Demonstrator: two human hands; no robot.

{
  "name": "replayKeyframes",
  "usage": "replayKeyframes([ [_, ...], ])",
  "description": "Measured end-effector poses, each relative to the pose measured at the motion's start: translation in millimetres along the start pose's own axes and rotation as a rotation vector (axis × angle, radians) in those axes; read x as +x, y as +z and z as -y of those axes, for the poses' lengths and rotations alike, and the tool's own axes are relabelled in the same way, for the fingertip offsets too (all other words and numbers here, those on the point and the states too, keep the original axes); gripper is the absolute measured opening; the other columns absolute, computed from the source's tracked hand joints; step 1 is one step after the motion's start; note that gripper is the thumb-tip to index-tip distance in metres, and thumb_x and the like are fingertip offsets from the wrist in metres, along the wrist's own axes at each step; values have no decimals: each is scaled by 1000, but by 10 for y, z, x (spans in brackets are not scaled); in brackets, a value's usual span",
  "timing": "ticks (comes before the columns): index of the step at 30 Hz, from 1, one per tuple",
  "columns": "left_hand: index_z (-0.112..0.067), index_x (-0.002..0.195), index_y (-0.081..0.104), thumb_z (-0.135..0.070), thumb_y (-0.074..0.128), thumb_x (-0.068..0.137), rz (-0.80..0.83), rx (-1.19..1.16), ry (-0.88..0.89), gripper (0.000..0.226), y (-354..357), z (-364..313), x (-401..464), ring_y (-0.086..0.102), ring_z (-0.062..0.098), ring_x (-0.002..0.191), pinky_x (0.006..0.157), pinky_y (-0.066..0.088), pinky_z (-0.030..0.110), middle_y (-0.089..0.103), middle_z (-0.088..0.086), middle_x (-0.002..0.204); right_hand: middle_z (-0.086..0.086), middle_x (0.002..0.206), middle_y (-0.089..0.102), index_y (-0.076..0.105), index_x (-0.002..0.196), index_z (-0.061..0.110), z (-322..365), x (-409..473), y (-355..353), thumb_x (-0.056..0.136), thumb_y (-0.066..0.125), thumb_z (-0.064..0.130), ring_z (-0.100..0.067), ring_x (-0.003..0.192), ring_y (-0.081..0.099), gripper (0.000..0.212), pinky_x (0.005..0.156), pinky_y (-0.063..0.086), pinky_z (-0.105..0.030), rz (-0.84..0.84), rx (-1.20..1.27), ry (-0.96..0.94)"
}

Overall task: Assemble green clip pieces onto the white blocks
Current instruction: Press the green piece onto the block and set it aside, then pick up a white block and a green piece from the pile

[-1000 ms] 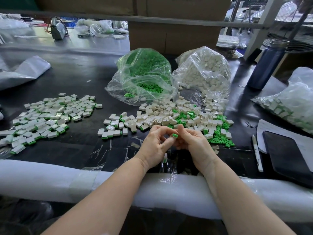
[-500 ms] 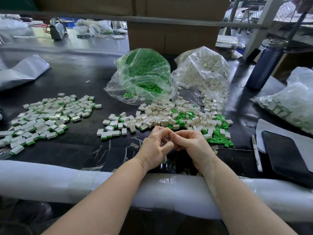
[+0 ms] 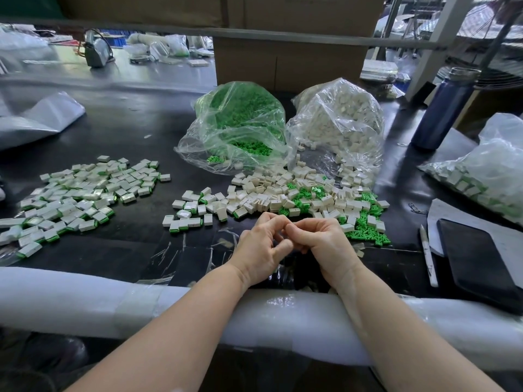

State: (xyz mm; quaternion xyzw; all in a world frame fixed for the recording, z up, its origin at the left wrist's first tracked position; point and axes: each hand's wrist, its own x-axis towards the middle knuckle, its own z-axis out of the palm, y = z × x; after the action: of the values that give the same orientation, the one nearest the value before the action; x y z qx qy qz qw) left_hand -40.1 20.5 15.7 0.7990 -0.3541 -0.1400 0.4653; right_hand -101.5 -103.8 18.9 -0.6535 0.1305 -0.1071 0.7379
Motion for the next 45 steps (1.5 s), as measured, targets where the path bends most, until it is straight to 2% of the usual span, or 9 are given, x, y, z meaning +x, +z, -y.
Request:
replayKeyframes([
  [6, -27, 89, 60, -16, 60, 89, -82, -162, 3, 11, -16, 7, 29, 57, 27, 86, 86, 52, 37, 48, 1, 102, -9, 67, 63, 71, 79, 6, 10, 1, 32, 86, 60, 26, -16, 61, 56, 24, 58, 49, -23, 21, -22, -67],
  [9, -29, 92, 63, -13, 58, 90, -131, -217, -7, 17, -36, 0, 38, 55, 31, 89, 83, 50, 23, 49, 12, 110, -7, 72, 68, 72, 83, 12, 22, 11, 19, 93, 53, 17, -15, 64, 61, 22, 54, 50, -20, 33, 69, -46],
  [12, -26, 98, 64, -10, 58, 90, -140, -224, -11, 19, -34, 3, 36, 55, 31, 91, 84, 51, 27, 51, 15, 110, -4, 76, 72, 71, 89, 12, 12, 16, 5, 89, 55, 3, -14, 68, 66, 18, 56, 51, -19, 35, 55, -50],
  [18, -20, 97, 64, -7, 59, 88, -192, -325, -15, 17, -18, 4, 41, 56, 23, 82, 85, 53, 37, 56, 13, 93, -9, 89, 74, 70, 95, 10, -27, 32, -20, 82, 66, 3, -21, 82, 71, 15, 64, 56, -25, 9, 12, -58],
  [24, -10, 100, 65, -5, 59, 88, -215, -395, -46, 14, -18, 7, 46, 63, 39, 89, 85, 54, 41, 63, 24, 97, -1, 72, 73, 69, 86, 13, -55, 44, -2, 83, 67, 7, -9, 63, 68, 7, 54, 50, -15, -55, -105, -97],
  [29, -10, 99, 65, -5, 62, 86, -185, -432, -53, 14, -13, 17, 47, 64, 26, 83, 81, 55, 30, 68, 18, 91, 2, 67, 69, 68, 87, 6, -74, 63, 0, 89, 60, 7, -2, 57, 62, 8, 52, 48, -14, -86, -204, -120],
  [32, -16, 98, 64, -10, 62, 86, -210, -429, -54, 13, -21, 42, 49, 63, 17, 81, 81, 55, 30, 65, 3, 86, 1, 69, 65, 65, 81, 13, -93, 65, 23, 91, 58, 10, -2, 57, 58, 13, 54, 49, -16, -135, -364, -164],
  [40, -23, 77, 66, -9, 65, 85, -302, -319, -68, 16, -36, 101, 73, 61, 9, 72, 69, 50, 14, 66, -3, 75, 11, 74, 60, 60, 82, 21, -113, 53, 16, 92, 58, 20, -11, 74, 58, 10, 70, 50, -31, -189, -700, -273],
  [45, -20, 83, 61, -13, 59, 90, -273, -231, -105, 10, -14, 100, 84, 59, 15, 77, 77, 52, 26, 64, 0, 79, 11, 75, 59, 57, 86, 19, -104, 52, 29, 93, 56, 21, -11, 74, 56, 8, 71, 49, -33, -193, -709, -275],
])
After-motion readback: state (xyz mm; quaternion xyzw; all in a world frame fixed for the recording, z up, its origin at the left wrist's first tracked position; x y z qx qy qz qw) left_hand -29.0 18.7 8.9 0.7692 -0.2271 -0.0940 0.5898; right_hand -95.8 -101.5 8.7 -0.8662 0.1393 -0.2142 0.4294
